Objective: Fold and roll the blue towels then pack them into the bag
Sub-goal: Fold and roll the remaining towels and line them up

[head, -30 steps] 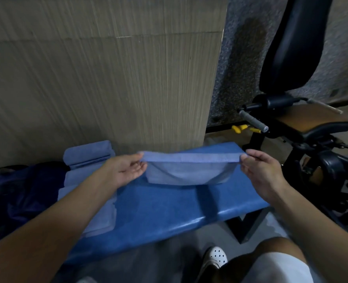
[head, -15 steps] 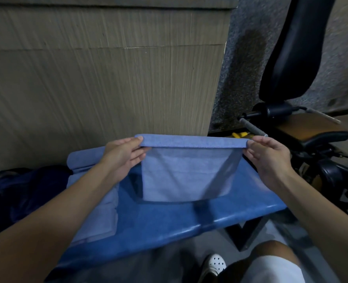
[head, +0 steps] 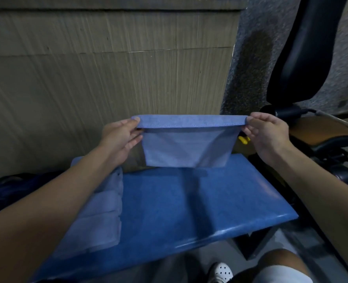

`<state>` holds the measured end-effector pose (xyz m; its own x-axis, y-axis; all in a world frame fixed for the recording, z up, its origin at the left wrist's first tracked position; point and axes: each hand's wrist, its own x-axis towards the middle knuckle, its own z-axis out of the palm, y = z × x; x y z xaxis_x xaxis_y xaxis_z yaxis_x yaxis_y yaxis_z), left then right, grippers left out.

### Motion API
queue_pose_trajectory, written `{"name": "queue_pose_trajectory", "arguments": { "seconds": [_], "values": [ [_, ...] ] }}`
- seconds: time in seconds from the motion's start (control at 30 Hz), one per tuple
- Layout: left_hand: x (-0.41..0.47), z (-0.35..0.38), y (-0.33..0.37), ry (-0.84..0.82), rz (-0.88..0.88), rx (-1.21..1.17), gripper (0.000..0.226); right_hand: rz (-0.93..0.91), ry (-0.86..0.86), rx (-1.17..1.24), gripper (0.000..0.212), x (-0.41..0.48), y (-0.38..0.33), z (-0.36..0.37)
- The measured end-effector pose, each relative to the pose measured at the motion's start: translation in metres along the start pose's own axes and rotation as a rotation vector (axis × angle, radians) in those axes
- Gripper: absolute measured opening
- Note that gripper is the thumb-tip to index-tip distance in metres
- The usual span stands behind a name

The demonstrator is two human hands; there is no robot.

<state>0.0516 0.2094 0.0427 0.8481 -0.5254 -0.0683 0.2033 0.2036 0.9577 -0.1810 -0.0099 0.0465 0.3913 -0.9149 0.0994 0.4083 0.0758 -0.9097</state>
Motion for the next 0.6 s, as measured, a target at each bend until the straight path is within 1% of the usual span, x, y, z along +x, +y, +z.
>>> {"name": "queue_pose_trajectory", "arguments": {
  "seconds": [0.1, 0.17, 0.23, 0.3, 0.37, 0.43, 0.47, 0.53, 0.6],
  "values": [
    [-0.021, -0.010, -0.014, -0.015, -0.014, 0.057, 0.008, 0.032, 0.005, -0.048, 0.016, -0.013, 0.015, -0.014],
    [-0.037, -0.021, -0.036, -0.006, -0.038, 0.103, 0.003, 0.080, 0.006, -0.097, 0.014, -0.026, 0.033, -0.029],
    [-0.063, -0.036, -0.070, 0.049, -0.068, 0.163, 0.003, 0.158, 0.004, -0.182, 0.016, -0.053, 0.059, -0.048],
    [-0.094, -0.052, -0.107, 0.128, -0.115, 0.210, 0.011, 0.252, 0.007, -0.257, 0.024, -0.085, 0.090, -0.072],
    [-0.122, -0.068, -0.141, 0.166, -0.176, 0.256, 0.015, 0.363, 0.003, -0.323, 0.020, -0.114, 0.114, -0.094],
    [-0.139, -0.082, -0.166, 0.155, -0.254, 0.300, 0.010, 0.469, 0.013, -0.329, 0.011, -0.133, 0.128, -0.110],
    [-0.144, -0.087, -0.174, 0.153, -0.293, 0.310, 0.011, 0.508, 0.017, -0.310, 0.012, -0.139, 0.130, -0.115],
    [-0.149, -0.094, -0.180, 0.133, -0.361, 0.299, 0.016, 0.523, -0.009, -0.287, 0.021, -0.145, 0.129, -0.120],
    [-0.149, -0.096, -0.178, 0.053, -0.380, 0.285, 0.021, 0.498, -0.051, -0.305, 0.024, -0.146, 0.129, -0.123]
  ]
}}
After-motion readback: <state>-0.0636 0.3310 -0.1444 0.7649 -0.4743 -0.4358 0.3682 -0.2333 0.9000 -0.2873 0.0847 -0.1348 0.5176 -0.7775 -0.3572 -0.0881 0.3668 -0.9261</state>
